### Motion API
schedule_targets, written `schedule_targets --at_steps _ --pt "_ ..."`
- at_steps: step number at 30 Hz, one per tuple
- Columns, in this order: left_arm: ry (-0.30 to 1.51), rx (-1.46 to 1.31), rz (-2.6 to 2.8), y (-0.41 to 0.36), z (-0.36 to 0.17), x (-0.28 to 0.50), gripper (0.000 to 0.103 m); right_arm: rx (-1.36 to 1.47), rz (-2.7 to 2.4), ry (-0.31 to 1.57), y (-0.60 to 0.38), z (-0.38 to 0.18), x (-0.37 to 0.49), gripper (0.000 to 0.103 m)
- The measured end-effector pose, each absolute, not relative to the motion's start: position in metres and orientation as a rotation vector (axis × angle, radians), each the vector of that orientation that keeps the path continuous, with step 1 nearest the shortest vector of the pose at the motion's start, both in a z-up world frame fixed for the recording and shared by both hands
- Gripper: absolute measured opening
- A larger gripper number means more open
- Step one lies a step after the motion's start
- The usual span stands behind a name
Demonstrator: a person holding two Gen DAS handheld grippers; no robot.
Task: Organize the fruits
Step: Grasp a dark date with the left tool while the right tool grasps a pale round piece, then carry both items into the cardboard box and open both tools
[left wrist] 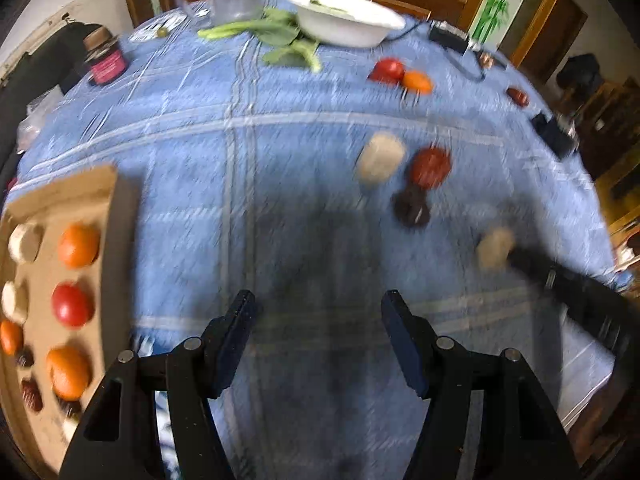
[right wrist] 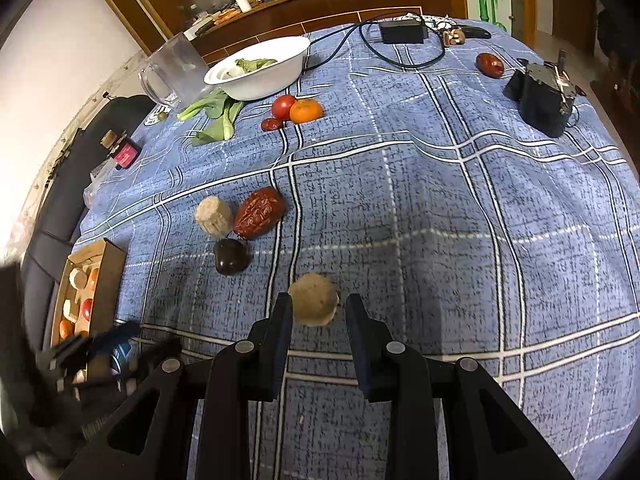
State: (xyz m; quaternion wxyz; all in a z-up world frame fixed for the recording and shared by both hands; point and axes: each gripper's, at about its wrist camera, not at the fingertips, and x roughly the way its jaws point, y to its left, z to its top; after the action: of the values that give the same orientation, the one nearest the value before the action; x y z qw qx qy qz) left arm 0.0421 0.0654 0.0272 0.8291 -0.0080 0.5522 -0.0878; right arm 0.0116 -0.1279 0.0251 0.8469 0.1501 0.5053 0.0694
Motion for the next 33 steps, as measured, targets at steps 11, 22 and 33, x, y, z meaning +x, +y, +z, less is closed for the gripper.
schedule_targets --at_steps 11,22,33 --pt "1.106 0.094 -0.3 0.012 0.018 0.085 0.052 0.324 0.149 1.055 -0.137 0.03 -0.003 0.029" --pt "1.112 0.051 -0.344 0.013 0.017 0.079 0.023 0.262 0.164 1.031 -0.127 0.028 0.005 0.035" --pt "1.129 -0.02 -0.36 0.022 0.015 0.077 0.022 0.234 0.201 1.055 -0.109 0.02 0.027 0.033"
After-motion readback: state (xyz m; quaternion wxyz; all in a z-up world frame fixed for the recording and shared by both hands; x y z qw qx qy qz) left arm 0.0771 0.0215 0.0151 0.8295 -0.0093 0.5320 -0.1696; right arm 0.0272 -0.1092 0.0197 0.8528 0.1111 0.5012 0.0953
